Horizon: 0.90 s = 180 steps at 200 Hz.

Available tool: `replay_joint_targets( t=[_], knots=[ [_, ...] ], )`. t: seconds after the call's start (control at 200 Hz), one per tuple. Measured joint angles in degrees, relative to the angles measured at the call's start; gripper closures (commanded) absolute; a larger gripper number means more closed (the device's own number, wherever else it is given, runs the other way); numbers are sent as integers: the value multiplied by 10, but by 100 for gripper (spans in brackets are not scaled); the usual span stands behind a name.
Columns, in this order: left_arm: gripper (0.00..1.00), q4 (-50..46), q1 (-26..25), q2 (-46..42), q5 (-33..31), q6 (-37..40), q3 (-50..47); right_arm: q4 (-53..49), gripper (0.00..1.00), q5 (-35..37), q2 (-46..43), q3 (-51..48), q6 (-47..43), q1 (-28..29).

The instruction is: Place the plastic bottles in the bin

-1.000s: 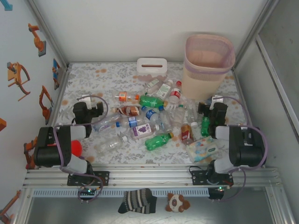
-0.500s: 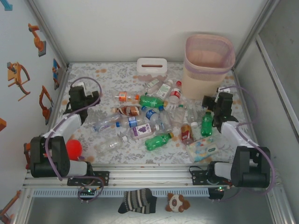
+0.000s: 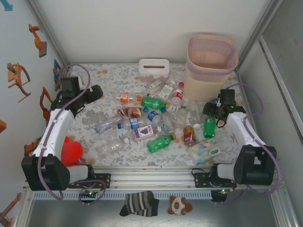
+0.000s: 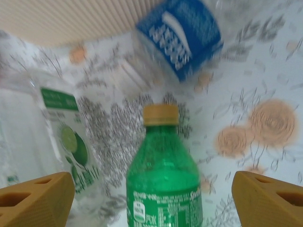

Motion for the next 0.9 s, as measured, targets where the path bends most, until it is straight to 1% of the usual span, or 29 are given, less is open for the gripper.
replay_joint_targets(
  t=[0.135,0.295,0.416,0.531,0.611,0.786,0.901],
  knots=[
    [4,-27,-14,0,45,2,2,-46,23,-10,31,1,3,0],
    [4,-30,-44,0,44,25,-3,-75,28,-26,43,1,8,0],
    [4,-21,-62,1,43,40,-28,-78,31,-30,50,1,9,0],
    [4,-23,-58,13,36,53,-38,-78,34,-31,69,1,10,0],
    [4,-21,-47,23,44,57,-38,-77,35,-31,82,1,10,0],
    [4,3,-8,39,96,55,-38,-75,38,-31,96,10,10,0],
    [4,4,-1,55,118,55,-38,-73,41,-30,97,10,10,0]
  ],
)
